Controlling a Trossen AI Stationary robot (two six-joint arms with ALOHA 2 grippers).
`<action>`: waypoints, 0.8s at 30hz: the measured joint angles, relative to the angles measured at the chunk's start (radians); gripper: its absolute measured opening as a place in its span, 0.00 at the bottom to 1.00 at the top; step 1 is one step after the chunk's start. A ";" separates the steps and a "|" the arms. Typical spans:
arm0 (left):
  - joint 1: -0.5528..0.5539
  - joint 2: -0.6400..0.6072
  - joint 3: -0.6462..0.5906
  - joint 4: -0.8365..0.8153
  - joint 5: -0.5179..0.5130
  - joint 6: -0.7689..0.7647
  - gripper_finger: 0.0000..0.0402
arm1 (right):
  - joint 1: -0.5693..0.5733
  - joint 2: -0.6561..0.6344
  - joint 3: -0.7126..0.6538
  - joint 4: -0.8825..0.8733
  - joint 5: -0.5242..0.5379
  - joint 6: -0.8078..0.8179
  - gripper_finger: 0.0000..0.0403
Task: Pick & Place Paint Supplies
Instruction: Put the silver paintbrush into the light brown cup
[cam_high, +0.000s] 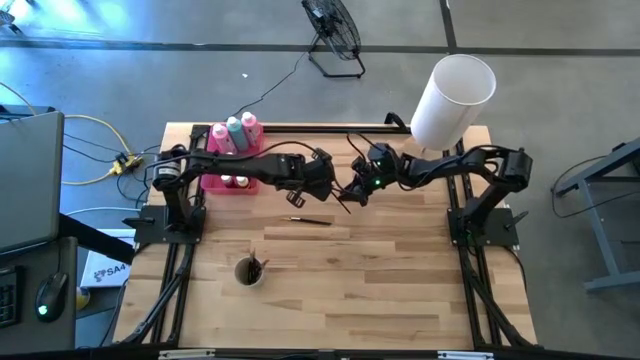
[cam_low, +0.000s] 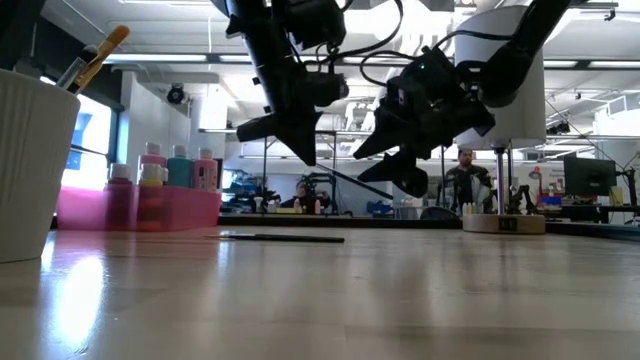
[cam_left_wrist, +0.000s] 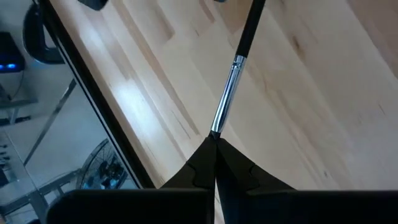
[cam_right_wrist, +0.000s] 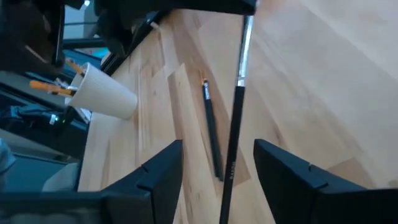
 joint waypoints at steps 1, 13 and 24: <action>-0.003 0.000 0.000 0.001 0.000 0.000 0.00 | 0.006 0.000 0.000 0.000 0.003 -0.003 0.47; -0.028 0.000 0.000 0.053 0.000 -0.016 0.00 | 0.021 0.000 0.000 -0.011 0.051 -0.040 0.43; -0.026 0.000 0.000 0.105 0.005 -0.019 0.00 | 0.021 -0.001 0.000 -0.055 0.062 -0.094 0.35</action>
